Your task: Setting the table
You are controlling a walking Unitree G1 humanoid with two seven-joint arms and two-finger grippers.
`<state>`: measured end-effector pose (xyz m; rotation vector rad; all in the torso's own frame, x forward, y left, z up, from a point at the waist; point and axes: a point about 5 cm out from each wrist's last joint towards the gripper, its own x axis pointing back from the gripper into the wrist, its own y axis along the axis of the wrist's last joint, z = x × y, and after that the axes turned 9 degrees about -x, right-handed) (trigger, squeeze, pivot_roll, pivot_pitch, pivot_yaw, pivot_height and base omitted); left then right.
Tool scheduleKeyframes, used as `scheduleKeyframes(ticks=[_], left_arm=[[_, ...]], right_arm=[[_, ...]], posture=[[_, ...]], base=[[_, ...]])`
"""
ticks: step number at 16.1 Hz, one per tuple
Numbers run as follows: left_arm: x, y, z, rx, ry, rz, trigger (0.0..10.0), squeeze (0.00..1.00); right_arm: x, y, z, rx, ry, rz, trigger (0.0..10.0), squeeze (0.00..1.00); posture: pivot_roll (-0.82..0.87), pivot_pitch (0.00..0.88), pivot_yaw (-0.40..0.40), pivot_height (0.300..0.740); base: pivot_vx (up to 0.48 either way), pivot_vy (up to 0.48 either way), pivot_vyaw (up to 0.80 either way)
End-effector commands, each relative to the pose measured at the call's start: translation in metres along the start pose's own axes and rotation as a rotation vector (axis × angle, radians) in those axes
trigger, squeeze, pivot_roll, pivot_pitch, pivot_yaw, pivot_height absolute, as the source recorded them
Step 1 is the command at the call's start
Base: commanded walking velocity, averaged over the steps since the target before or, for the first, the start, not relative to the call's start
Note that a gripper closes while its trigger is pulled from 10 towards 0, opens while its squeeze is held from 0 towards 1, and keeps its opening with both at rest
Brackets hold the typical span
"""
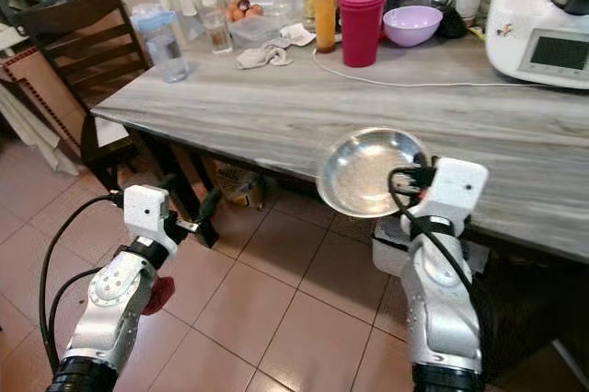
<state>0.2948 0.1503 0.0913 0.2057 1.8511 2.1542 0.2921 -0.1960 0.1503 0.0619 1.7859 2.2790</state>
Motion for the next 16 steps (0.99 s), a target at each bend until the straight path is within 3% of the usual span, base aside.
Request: scheduleKeyframes(ticks=[1, 7, 16], left_arm=[[0.002, 0.002, 0.003, -0.006, -0.007, -0.004, 10.0, 0.00], [0.001, 0.002, -0.001, 0.008, -0.029, -0.008, 10.0, 0.00], [-0.001, 0.002, -0.001, 0.005, -0.035, -0.004, 10.0, 0.00]], right_arm=[[-0.003, 0.001, 0.006, -0.014, 0.014, -0.003, 10.0, 0.00], [-0.004, 0.003, 0.004, -0.015, 0.002, -0.012, 10.0, 0.00], [-0.008, 0.001, 0.015, -0.027, 0.063, -0.008, 10.0, 0.00]], posture=[[-0.25, 0.039, 0.126, 0.740], [-0.26, 0.040, 0.130, 0.740], [-0.25, 0.035, 0.130, 0.740]], base=[[0.281, 0.000, -0.80], [0.234, 0.000, -0.74], [0.362, 0.000, 0.00]])
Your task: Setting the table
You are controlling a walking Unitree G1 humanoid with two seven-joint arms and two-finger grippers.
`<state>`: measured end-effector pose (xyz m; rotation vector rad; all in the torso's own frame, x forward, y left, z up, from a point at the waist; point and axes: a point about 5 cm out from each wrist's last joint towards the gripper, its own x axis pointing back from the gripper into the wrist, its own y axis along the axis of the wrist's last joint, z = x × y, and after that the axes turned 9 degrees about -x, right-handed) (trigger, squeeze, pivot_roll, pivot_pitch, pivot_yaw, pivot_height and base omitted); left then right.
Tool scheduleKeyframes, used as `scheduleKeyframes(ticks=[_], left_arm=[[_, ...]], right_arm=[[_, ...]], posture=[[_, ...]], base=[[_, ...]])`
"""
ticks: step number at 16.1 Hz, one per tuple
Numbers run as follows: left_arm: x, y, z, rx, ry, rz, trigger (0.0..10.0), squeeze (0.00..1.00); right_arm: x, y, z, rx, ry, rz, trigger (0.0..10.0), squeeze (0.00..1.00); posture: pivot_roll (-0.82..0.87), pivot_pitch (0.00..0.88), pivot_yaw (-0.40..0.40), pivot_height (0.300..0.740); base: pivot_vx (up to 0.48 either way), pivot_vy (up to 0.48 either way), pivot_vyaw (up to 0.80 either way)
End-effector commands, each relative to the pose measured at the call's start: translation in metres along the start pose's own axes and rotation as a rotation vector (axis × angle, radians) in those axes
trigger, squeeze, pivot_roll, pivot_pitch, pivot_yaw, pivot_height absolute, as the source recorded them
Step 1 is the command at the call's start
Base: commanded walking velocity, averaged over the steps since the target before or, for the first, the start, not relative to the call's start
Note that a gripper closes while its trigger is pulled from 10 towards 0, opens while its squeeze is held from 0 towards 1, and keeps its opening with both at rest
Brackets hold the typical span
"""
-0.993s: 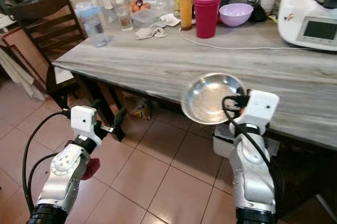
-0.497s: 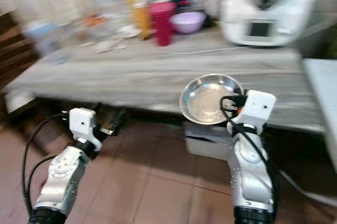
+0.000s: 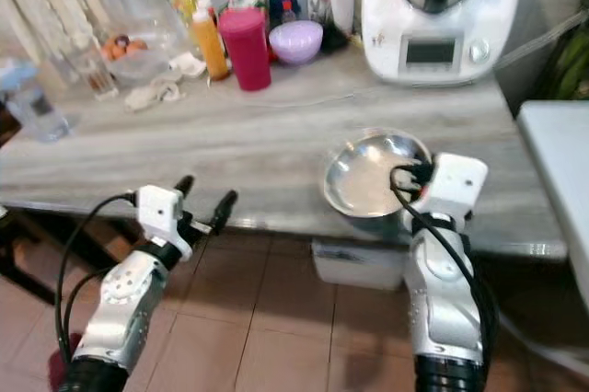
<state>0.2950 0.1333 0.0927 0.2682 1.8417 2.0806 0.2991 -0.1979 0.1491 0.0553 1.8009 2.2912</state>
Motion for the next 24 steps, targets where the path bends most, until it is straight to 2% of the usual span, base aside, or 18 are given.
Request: scheduleKeyframes(ticks=[1, 6, 11, 15, 20, 22, 24], left_arm=[[0.007, -0.001, 0.015, -0.021, 0.036, 0.015, 10.0, 0.00], [0.017, -0.002, 0.018, -0.067, 0.045, 0.010, 10.0, 0.00], [0.044, -0.011, 0.023, -0.145, -0.090, 0.060, 10.0, 0.00], [0.048, -0.009, 0.022, -0.142, -0.125, 0.056, 10.0, 0.00], [0.052, -0.016, 0.017, -0.134, -0.176, 0.059, 10.0, 0.00], [0.052, -0.023, 0.017, -0.128, -0.182, 0.071, 10.0, 0.00], [0.053, -0.030, 0.018, -0.123, -0.187, 0.085, 10.0, 0.00]], right_arm=[[-0.002, 0.003, 0.017, -0.028, 0.059, -0.014, 10.0, 0.00], [-0.002, -0.005, 0.024, -0.029, 0.120, 0.025, 10.0, 0.00], [-0.016, -0.016, 0.040, -0.062, 0.187, 0.074, 10.0, 0.00], [-0.037, -0.026, 0.067, -0.134, 0.244, 0.142, 10.0, 0.00], [-0.048, -0.037, 0.079, -0.124, 0.242, 0.201, 10.0, 0.00], [-0.053, -0.045, 0.080, -0.078, 0.220, 0.232, 10.0, 0.00], [-0.054, -0.050, 0.084, -0.119, 0.238, 0.260, 10.0, 0.00]], posture=[[-0.25, 0.036, 0.129, 0.740], [-0.24, 0.047, 0.126, 0.740], [-0.23, 0.039, 0.123, 0.740], [-0.21, 0.052, 0.126, 0.740], [-0.20, 0.057, 0.120, 0.740], [-0.20, 0.057, 0.118, 0.740], [-0.20, 0.056, 0.119, 0.740]], base=[[0.330, 0.000, 0.00], [0.049, 0.000, 0.00], [0.000, 0.000, 0.00], [0.000, 0.000, 0.00], [0.000, 0.000, 0.00], [0.000, 0.000, 0.00], [0.000, 0.000, 0.00]])
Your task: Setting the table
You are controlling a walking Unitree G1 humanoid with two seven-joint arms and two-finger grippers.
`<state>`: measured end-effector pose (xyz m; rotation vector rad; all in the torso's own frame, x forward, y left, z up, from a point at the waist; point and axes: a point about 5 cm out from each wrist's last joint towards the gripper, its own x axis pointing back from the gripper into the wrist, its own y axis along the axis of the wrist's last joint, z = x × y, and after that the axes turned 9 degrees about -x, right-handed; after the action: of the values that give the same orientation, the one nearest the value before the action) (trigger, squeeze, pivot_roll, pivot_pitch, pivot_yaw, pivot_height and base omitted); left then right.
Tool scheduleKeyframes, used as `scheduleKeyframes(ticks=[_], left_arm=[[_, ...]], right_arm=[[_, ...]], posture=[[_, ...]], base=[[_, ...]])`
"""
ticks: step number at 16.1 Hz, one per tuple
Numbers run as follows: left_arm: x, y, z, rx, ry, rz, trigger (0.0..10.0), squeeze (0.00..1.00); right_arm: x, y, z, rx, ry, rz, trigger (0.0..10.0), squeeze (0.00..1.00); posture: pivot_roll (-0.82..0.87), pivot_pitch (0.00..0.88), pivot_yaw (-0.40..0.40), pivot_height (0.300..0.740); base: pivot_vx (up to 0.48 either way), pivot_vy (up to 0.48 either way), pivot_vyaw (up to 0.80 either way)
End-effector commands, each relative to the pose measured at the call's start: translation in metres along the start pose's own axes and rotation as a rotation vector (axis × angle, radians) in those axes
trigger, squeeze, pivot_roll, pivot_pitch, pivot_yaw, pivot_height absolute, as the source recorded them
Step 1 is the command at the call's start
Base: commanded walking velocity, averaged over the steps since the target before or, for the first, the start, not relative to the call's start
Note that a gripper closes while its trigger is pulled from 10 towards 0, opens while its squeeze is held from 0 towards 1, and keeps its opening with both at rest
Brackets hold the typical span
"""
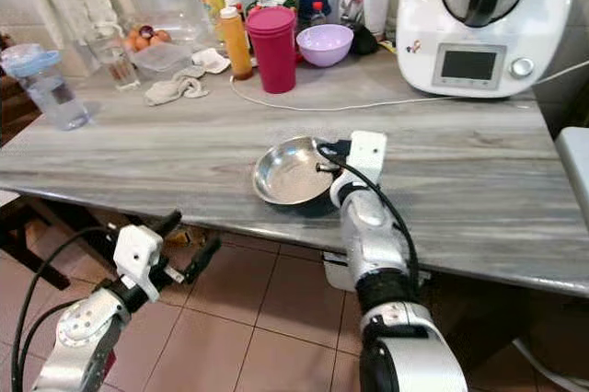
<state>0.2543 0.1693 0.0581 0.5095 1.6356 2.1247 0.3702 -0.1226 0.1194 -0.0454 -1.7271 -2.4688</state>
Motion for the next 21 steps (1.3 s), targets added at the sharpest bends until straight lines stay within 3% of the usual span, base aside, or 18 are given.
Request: scheduleKeyframes(ticks=[1, 3, 4, 5, 9, 10, 13, 15, 21], left_arm=[[0.000, -0.003, 0.004, -0.015, -0.003, 0.005, 10.0, 0.00], [0.001, -0.010, 0.002, -0.008, -0.009, 0.017, 10.0, 0.00], [0.001, -0.013, 0.001, -0.006, -0.012, 0.017, 10.0, 0.00], [0.000, -0.015, 0.000, -0.005, -0.014, 0.018, 10.0, 0.00], [0.000, -0.024, 0.001, 0.012, -0.025, 0.009, 10.0, 0.00], [-0.002, -0.023, 0.003, 0.017, -0.012, -0.011, 10.0, 0.00], [-0.020, 0.000, 0.025, 0.003, 0.048, -0.116, 10.0, 0.00], [-0.028, 0.031, 0.032, -0.041, 0.052, -0.210, 10.0, 0.00], [-0.044, 0.071, 0.016, -0.021, -0.016, -0.288, 10.0, 0.00]], right_arm=[[-0.005, 0.003, 0.010, -0.017, 0.034, -0.001, 10.0, 0.00], [-0.007, -0.003, 0.014, 0.019, 0.041, 0.031, 10.0, 0.00], [-0.008, -0.006, 0.014, 0.036, 0.028, 0.042, 10.0, 0.67], [-0.008, -0.007, 0.015, 0.039, 0.032, 0.042, 10.0, 1.00], [-0.009, -0.002, 0.014, 0.107, 0.037, 0.001, 10.0, 1.00], [-0.009, 0.001, 0.014, 0.089, 0.053, -0.012, 10.0, 1.00], [-0.006, 0.007, 0.004, 0.082, 0.047, -0.073, 10.0, 1.00], [-0.002, 0.007, -0.002, 0.082, 0.042, -0.097, 10.0, 1.00], [0.015, 0.010, -0.010, 0.098, 0.044, -0.168, 10.0, 1.00]], posture=[[-0.20, 0.054, 0.119, 0.740], [-0.20, 0.051, 0.120, 0.740], [-0.20, 0.051, 0.120, 0.740], [-0.20, 0.049, 0.119, 0.740], [-0.20, 0.041, 0.117, 0.740], [-0.20, 0.039, 0.115, 0.740], [-0.20, 0.035, 0.112, 0.740], [-0.21, 0.033, 0.110, 0.740], [-0.22, 0.041, 0.112, 0.740]], base=[[0.000, 0.000, 0.00], [0.000, 0.000, 0.00], [0.000, 0.000, 0.00], [0.000, 0.000, 0.00], [0.000, 0.000, 0.00], [0.000, 0.000, 0.00], [0.000, 0.000, 0.00], [0.000, 0.000, 0.00], [0.000, 0.000, 0.00]])
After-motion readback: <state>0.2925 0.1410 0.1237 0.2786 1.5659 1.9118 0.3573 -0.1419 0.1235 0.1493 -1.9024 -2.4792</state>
